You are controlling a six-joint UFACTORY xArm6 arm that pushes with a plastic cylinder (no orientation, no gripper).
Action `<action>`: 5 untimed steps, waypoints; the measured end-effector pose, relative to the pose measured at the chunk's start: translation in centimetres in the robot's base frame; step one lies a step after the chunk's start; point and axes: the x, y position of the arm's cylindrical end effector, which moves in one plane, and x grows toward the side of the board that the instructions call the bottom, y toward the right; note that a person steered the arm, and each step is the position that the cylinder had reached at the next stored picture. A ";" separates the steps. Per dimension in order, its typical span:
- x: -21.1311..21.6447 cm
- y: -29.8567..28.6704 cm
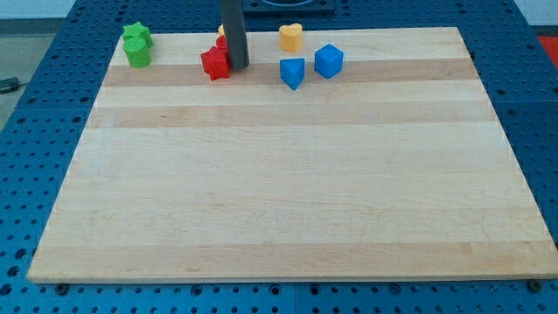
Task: Move the red star bottom to the red circle
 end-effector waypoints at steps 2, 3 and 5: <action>-1.2 0.0; 0.8 0.3; 8.2 -7.1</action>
